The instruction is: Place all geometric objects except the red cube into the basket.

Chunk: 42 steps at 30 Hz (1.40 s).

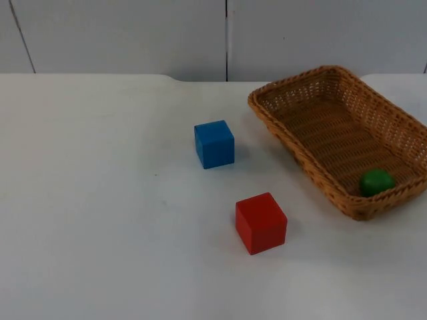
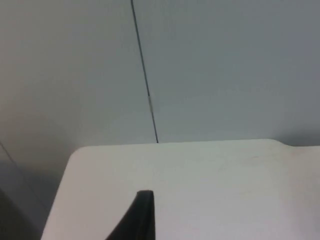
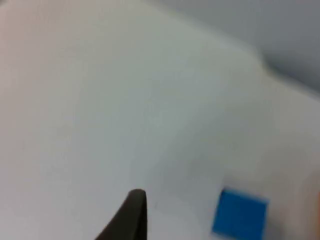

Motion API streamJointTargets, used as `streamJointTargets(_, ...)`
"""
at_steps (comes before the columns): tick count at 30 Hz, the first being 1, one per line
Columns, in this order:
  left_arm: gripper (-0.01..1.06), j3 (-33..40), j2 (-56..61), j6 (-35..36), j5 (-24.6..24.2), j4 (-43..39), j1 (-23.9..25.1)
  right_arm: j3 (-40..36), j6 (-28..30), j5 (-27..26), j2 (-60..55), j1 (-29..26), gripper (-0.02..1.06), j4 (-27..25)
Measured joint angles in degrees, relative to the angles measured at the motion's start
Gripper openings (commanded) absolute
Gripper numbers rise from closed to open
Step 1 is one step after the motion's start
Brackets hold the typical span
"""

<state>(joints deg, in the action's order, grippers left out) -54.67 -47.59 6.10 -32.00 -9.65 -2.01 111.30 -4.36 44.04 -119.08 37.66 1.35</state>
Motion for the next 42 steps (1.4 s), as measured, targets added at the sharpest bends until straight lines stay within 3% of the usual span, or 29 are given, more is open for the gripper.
streamJointTargets(4, 1.04, 0.00, 0.00, 0.00, 0.00, -1.73, 0.00, 0.53, -8.13, 2.47, -8.16, 1.74, 1.03, 5.60)
streamJointTargets(8, 1.04, 0.00, 0.00, 0.13, -0.03, -2.35, 0.00, 0.66, -12.66, 2.04, -10.97, 1.94, 1.03, 9.22)
streamJointTargets(23, 1.04, 0.00, 0.00, 0.13, -0.03, -2.72, 0.00, 1.30, -25.35, -10.05, -18.92, 1.10, 1.03, 15.60)
streamJointTargets(42, 1.04, 0.00, -0.34, 0.13, -0.03, -2.72, 0.00, 1.53, -26.49, -16.03, -24.38, -1.16, 1.03, 17.91)
